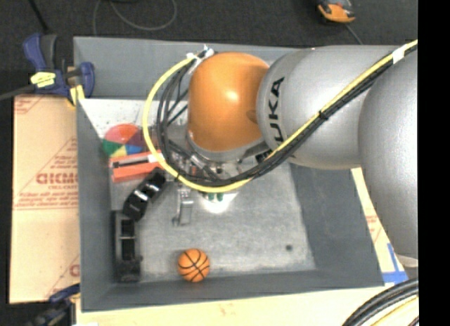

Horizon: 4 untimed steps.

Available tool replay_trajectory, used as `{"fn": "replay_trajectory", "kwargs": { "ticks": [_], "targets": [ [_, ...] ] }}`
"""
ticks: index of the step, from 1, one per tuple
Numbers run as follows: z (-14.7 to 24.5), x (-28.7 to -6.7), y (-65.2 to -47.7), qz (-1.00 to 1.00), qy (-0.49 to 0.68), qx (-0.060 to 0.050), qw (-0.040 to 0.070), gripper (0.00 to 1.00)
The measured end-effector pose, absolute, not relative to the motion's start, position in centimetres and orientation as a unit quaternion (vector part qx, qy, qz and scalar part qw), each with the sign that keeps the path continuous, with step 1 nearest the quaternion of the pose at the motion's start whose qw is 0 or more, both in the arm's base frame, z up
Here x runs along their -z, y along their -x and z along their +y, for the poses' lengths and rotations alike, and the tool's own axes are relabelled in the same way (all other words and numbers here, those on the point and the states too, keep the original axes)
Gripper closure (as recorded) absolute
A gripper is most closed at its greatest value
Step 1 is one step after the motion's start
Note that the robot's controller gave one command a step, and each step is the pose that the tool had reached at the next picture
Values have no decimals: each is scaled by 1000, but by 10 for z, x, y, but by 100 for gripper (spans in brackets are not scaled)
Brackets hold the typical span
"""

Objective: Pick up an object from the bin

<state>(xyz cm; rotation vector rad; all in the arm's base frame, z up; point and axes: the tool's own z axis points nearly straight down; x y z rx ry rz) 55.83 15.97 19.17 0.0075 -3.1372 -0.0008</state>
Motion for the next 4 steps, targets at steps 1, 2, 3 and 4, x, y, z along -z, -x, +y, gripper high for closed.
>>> {"fn": "replay_trajectory", "kwargs": {
  "ticks": [1, 2, 3, 4],
  "targets": [
    [159, -196, -559, -1000, 0, 1, 0, 0],
    [168, -158, -574, -997, -72, 0, -3, 0],
    [181, -138, -585, -966, -259, -1, -3, 0],
    [178, -117, -591, -974, -224, 2, -10, 0]
  ]
}}
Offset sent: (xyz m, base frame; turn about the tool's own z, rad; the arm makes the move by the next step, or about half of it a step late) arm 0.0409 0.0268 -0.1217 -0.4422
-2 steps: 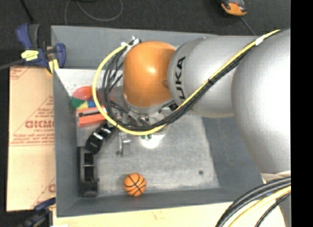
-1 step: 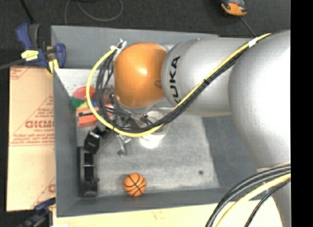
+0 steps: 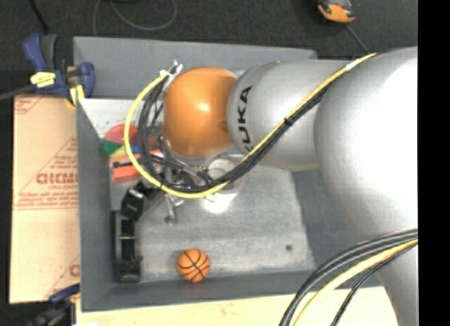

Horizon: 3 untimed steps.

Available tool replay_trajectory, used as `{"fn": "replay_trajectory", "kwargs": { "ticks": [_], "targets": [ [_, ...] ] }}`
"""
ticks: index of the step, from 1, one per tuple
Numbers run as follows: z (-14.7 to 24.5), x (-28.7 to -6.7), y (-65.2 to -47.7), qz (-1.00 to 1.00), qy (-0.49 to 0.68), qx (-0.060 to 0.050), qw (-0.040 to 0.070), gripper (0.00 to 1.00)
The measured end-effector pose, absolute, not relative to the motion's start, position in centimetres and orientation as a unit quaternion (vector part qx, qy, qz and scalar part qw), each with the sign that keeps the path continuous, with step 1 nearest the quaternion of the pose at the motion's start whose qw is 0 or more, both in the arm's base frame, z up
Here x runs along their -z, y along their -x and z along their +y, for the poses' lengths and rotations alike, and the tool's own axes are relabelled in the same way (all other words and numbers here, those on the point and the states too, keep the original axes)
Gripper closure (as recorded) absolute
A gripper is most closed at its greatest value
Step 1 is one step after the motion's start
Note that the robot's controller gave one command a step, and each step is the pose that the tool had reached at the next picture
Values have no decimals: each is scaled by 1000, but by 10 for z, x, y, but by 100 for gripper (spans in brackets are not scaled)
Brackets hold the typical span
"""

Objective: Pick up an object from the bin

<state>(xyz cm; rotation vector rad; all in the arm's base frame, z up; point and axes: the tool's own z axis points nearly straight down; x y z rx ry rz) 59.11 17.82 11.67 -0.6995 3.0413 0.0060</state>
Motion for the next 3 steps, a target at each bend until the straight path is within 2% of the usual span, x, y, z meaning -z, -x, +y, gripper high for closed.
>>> {"fn": "replay_trajectory", "kwargs": {
  "ticks": [1, 2, 3],
  "targets": [
    [196, -99, -609, 932, 361, 1, 19, 0],
    [206, -77, -613, 931, 365, 4, 9, 100],
    [206, -77, -613, 931, 365, 4, 9, 100]
  ]
}}
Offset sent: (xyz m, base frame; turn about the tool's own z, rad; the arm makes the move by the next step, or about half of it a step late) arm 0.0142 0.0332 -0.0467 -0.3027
